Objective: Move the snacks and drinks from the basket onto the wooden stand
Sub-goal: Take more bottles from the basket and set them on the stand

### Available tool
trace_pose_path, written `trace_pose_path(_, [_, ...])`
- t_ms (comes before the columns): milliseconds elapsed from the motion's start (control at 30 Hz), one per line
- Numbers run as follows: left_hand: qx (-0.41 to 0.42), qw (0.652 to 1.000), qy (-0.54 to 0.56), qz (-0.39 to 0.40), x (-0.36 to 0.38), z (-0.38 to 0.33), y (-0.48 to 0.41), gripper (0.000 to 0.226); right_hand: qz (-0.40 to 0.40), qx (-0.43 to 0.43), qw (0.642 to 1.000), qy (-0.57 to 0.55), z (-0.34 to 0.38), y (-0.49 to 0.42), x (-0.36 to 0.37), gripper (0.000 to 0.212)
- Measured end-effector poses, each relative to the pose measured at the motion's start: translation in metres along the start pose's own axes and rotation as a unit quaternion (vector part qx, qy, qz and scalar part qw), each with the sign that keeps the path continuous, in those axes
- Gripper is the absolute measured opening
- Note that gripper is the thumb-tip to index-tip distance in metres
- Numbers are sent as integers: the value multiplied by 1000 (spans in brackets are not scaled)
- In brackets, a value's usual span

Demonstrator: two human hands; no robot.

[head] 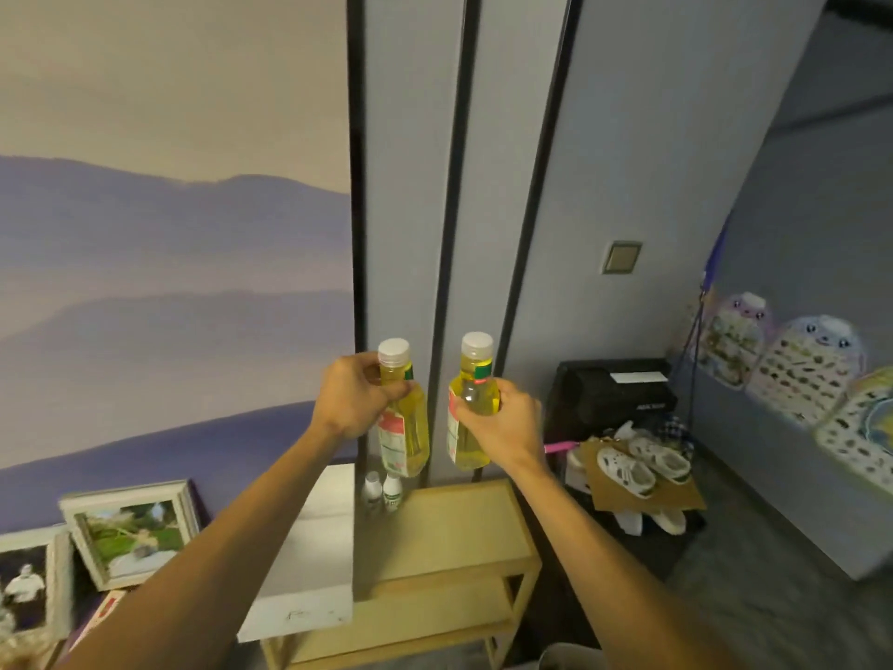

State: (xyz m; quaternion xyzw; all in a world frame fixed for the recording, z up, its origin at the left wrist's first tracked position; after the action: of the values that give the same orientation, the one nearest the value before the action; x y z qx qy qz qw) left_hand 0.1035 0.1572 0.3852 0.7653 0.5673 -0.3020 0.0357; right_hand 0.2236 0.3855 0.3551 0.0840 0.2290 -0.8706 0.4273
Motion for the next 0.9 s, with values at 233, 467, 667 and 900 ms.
trace_pose_path(233, [-16, 999, -39, -21, 57, 21, -49, 41, -11, 52, 999, -2, -66, -39, 13, 43])
trace_pose_path(467, [-89, 993, -55, -48, 117, 86, -94, 56, -64, 76, 995, -17, -143, -75, 37, 40])
trace_pose_path(667, [-167, 984, -58, -37, 191, 169, -105, 58, -65, 81, 994, -24, -263, -104, 77, 38])
trace_pose_path(900, [-230, 964, -103, -80, 265, 307, -93, 57, -18, 84, 996, -33, -404, -103, 163, 53])
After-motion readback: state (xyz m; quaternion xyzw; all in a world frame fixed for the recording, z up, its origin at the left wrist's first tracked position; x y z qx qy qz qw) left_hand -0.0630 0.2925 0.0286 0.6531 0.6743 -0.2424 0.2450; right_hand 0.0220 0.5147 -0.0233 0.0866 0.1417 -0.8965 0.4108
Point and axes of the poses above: each hand's wrist, its own y-axis away from the middle knuckle, its own x-axis out of the palm, z = x × y, the point moved 10 cm from there along -y, towards the middle knuckle, and after that the axes turned 5 degrees about -y, right-handed, at the moved point
